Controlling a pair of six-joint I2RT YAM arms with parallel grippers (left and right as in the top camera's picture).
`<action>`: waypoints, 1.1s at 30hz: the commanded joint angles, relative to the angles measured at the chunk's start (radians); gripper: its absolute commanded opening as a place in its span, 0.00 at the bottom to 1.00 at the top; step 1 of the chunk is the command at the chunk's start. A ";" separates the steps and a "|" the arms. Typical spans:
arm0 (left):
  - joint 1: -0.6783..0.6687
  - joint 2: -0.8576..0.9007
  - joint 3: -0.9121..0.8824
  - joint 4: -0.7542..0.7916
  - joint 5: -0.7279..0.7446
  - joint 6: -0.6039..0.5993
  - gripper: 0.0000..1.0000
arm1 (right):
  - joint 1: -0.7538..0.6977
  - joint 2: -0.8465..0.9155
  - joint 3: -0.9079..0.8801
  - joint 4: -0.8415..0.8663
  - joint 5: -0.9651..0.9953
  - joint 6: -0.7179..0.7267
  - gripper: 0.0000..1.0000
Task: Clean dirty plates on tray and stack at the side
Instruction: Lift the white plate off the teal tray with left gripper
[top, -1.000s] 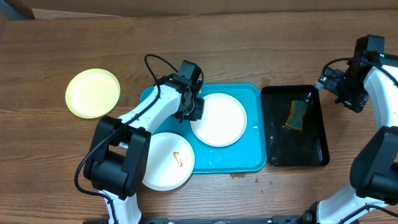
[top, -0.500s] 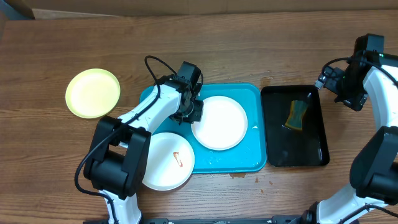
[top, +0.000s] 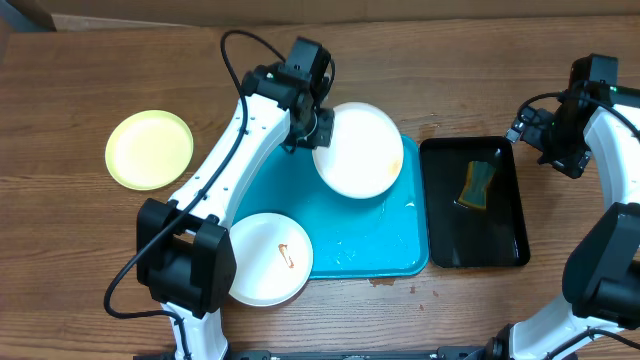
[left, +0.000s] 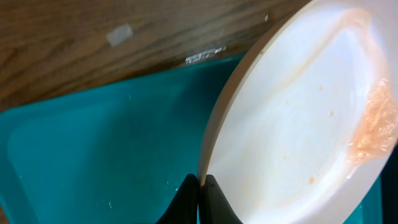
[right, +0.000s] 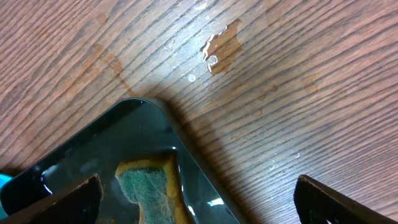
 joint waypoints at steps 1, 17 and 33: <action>-0.034 -0.002 0.060 0.008 -0.011 -0.025 0.04 | 0.002 -0.023 0.017 0.004 -0.005 0.003 1.00; -0.330 -0.002 0.060 0.228 -0.246 -0.077 0.04 | 0.002 -0.023 0.017 0.004 -0.005 0.003 1.00; -0.707 -0.001 0.060 0.238 -0.993 -0.039 0.04 | 0.002 -0.023 0.017 0.004 -0.005 0.003 1.00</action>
